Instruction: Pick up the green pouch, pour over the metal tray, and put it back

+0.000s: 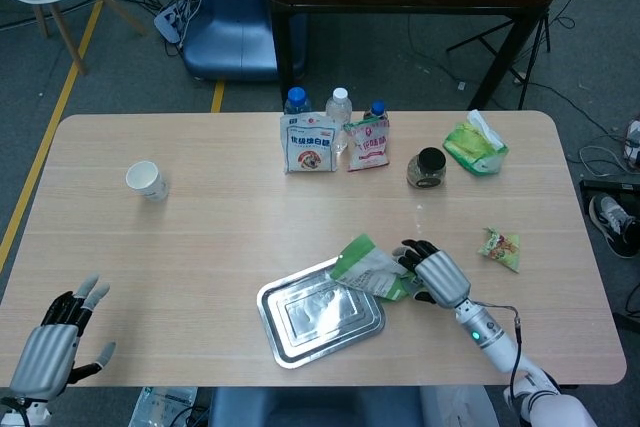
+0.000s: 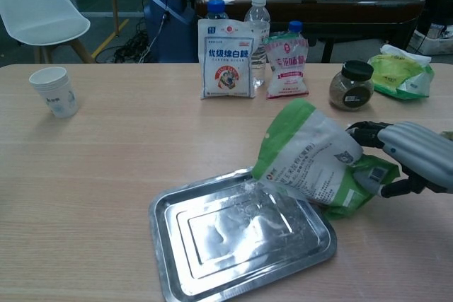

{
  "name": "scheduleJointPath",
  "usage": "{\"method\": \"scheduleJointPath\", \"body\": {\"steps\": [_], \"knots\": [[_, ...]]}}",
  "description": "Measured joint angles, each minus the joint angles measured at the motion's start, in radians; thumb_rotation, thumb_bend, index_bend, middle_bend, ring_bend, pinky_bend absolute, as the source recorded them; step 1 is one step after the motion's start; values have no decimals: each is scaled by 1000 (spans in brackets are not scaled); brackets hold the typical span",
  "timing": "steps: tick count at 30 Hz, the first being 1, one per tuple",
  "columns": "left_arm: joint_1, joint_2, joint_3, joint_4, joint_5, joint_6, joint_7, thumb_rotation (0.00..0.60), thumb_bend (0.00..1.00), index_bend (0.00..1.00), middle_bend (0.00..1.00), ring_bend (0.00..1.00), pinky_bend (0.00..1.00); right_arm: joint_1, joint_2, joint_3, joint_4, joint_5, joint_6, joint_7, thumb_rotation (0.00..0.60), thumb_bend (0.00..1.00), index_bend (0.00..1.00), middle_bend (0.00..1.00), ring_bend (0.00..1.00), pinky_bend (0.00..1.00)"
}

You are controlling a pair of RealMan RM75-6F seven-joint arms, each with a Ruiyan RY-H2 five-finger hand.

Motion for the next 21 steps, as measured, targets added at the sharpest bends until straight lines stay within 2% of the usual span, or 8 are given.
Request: {"method": "scheduleJointPath", "body": {"steps": [9, 16, 18, 21], "knots": [[-1, 4, 0, -6, -2, -2, 7, 600, 283, 110, 14, 120, 55, 3, 20, -3, -52, -11, 46, 39, 600, 0, 340, 295, 186, 246], [-3, 6, -1, -10, -2, -2, 10, 600, 284, 110, 13, 120, 55, 26, 6, 38, -111, 19, 28, 56, 600, 2, 366, 332, 219, 255], [-3, 9, -1, -11, -2, -1, 10, 600, 283, 110, 13, 120, 55, 33, 0, 41, -124, 22, 16, 57, 600, 39, 402, 359, 245, 284], [-1, 10, 0, -11, -2, 1, 7, 600, 283, 111, 13, 120, 55, 42, -7, 43, -141, 22, 4, 53, 600, 159, 461, 417, 312, 363]]}}
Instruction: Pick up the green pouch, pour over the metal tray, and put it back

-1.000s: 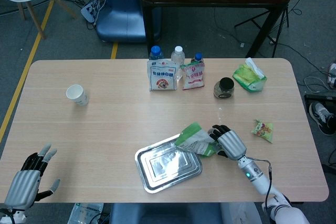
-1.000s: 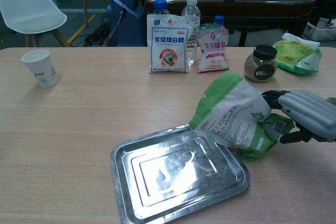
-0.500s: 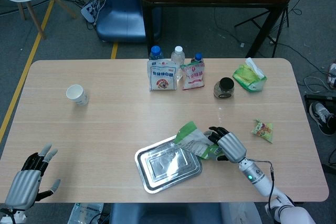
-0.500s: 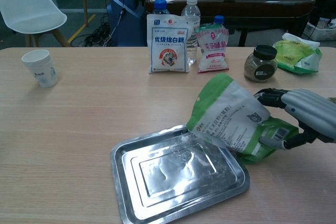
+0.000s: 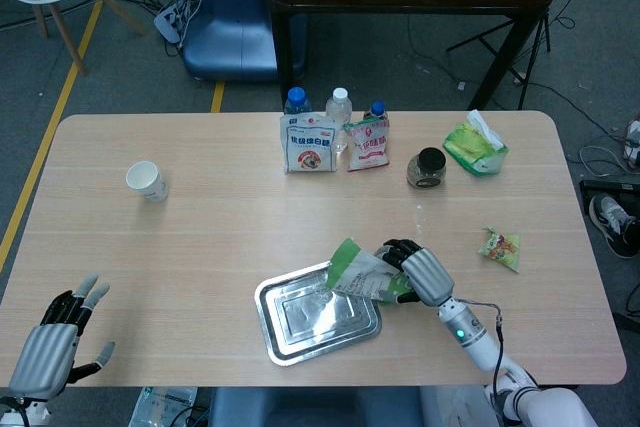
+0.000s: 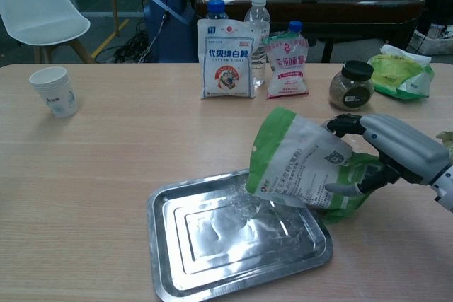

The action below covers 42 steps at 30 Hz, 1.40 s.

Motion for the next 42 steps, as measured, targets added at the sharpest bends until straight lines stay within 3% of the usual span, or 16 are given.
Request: {"method": "scheduleJointPath", "body": {"steps": [5, 8, 19, 29, 31, 34, 38, 42], "knots": [[2, 1, 1, 4, -1, 2, -5, 600, 283, 110, 12, 120, 55, 4, -10, 12, -7, 5, 11, -3, 600, 380, 575, 504, 409, 468], [2, 0, 1, 6, -1, 2, -9, 600, 283, 110, 12, 120, 55, 2, -15, 21, -2, 9, 35, 0, 600, 444, 624, 547, 466, 522], [1, -3, 4, 6, 3, 0, -7, 600, 283, 110, 12, 120, 54, -30, -35, 40, 63, 27, 83, 59, 600, 448, 641, 563, 491, 546], [7, -2, 10, 5, -1, -1, -10, 600, 283, 110, 12, 120, 54, -105, -35, -4, 146, 5, 126, 107, 600, 448, 641, 548, 473, 544], [6, -2, 10, 4, 2, -3, -9, 600, 283, 110, 12, 120, 54, -120, -29, -13, 153, 0, 129, 110, 600, 447, 639, 523, 445, 507], [5, -4, 11, 3, 4, -4, -9, 600, 284, 110, 13, 120, 54, -138, -16, -24, 157, -5, 133, 109, 600, 394, 566, 449, 362, 388], [4, -4, 11, 4, 3, -6, -9, 600, 283, 110, 12, 120, 54, -154, 3, -38, 148, -13, 127, 91, 600, 251, 336, 307, 209, 208], [1, -4, 9, 4, 5, -7, -9, 600, 284, 110, 12, 120, 54, -159, 22, -43, 113, -16, 119, 75, 600, 185, 159, 206, 114, 130]]}}
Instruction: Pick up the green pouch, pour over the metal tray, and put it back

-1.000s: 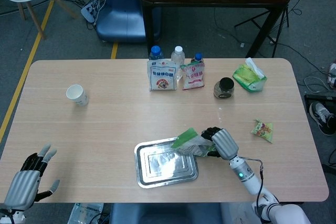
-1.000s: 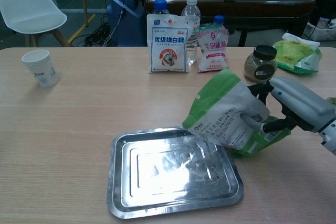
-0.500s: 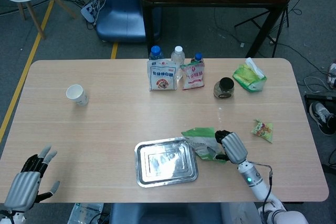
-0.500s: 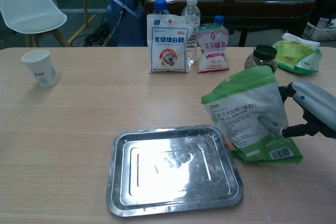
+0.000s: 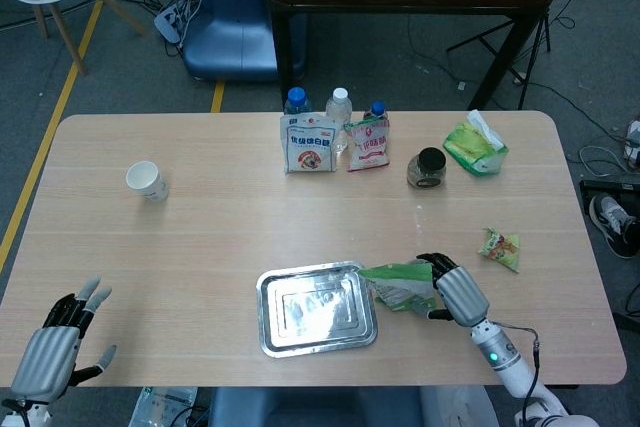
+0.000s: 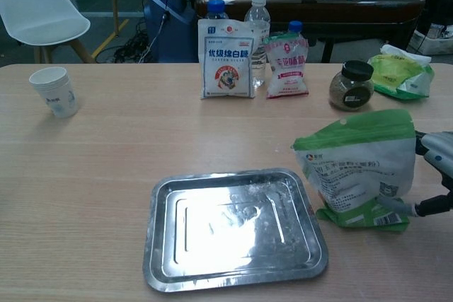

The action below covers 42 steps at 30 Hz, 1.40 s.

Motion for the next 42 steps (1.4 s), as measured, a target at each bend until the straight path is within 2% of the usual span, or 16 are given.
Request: {"method": "scheduleJointPath", "body": {"steps": [5, 10, 13, 19, 22, 24, 26, 29, 32, 42], "knots": [[0, 3, -1, -1, 4, 4, -2, 600, 283, 110, 12, 120, 54, 3, 45, -7, -76, -11, 9, -34, 600, 149, 13, 117, 48, 64], [1, 8, -4, 2, 1, 9, -8, 600, 283, 110, 13, 120, 54, -3, 115, -14, -178, -21, 29, -83, 600, 148, 0, 87, 21, 30], [-1, 10, -9, 3, 1, 12, -12, 600, 283, 110, 13, 120, 54, -11, 172, -13, -273, -21, 43, -127, 600, 147, 0, 88, 21, 30], [-11, 7, -21, 10, 3, 12, -17, 600, 283, 110, 12, 120, 54, -29, 323, 2, -559, -4, 59, -269, 600, 148, 1, 151, 37, 30], [-13, 6, -26, 13, 3, 14, -20, 600, 283, 110, 12, 120, 54, -40, 415, 15, -734, 14, 61, -362, 600, 149, 46, 196, 92, 57], [-14, 6, -30, 17, 1, 18, -22, 600, 283, 110, 12, 120, 54, -51, 483, 28, -857, 32, 64, -432, 600, 162, 117, 246, 145, 116], [-15, 7, -33, 19, -1, 21, -24, 600, 283, 110, 12, 120, 54, -65, 551, 44, -971, 55, 70, -508, 600, 184, 230, 314, 219, 208], [-16, 10, -37, 21, -4, 23, -27, 600, 283, 110, 12, 120, 54, -96, 651, 75, -1106, 103, 83, -629, 600, 200, 356, 375, 282, 298], [-17, 11, -40, 23, -4, 26, -28, 600, 283, 110, 12, 120, 54, -129, 702, 99, -1166, 150, 92, -694, 600, 200, 402, 406, 310, 336], [-18, 10, -43, 13, 4, 36, -11, 600, 283, 110, 13, 120, 54, -196, 762, 121, -1239, 237, 51, -743, 600, 201, 408, 417, 319, 336]]}}
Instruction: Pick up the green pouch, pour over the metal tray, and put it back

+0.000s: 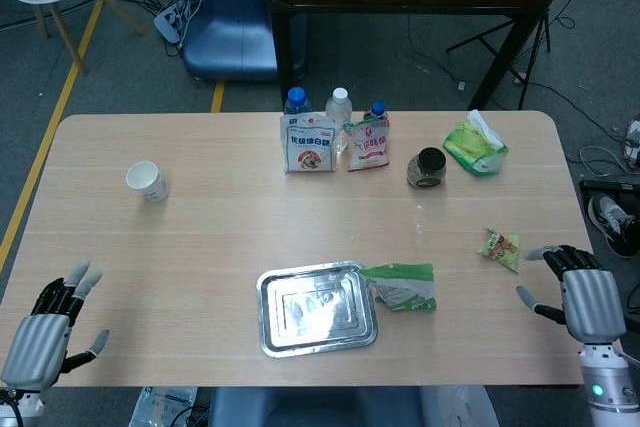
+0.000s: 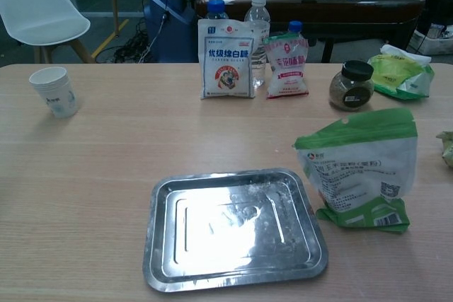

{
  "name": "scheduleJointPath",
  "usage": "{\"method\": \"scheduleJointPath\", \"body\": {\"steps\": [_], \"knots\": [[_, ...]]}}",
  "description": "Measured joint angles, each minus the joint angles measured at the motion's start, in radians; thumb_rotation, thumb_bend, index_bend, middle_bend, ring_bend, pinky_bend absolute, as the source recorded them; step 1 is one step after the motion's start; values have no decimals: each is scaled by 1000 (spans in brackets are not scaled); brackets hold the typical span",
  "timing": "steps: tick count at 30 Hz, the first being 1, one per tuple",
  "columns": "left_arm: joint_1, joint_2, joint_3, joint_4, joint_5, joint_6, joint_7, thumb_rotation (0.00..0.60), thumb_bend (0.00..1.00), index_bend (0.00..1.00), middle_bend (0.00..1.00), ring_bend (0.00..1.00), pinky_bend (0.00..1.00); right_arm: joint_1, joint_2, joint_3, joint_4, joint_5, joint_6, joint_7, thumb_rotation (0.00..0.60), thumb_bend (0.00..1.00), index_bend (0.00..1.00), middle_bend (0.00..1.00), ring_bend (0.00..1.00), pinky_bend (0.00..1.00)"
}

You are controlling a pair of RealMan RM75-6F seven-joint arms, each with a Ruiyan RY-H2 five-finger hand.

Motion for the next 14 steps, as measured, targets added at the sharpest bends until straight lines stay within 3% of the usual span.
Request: {"method": "scheduleJointPath", "body": {"steps": [5, 11, 14], "knots": [[0, -3, 2, -2, -13, -10, 5, 600, 283, 110, 12, 120, 54, -6, 27, -2, -30, 15, -48, -13, 600, 200, 408, 391, 317, 332], [4, -13, 3, 4, -19, -7, 8, 600, 284, 110, 12, 63, 27, -4, 69, -8, -79, 13, -102, -34, 600, 201, 383, 325, 202, 227], [5, -15, 3, 6, -21, -7, 7, 600, 283, 110, 12, 57, 22, -5, 78, -6, -93, 3, -107, -41, 600, 200, 376, 320, 194, 219]]}}
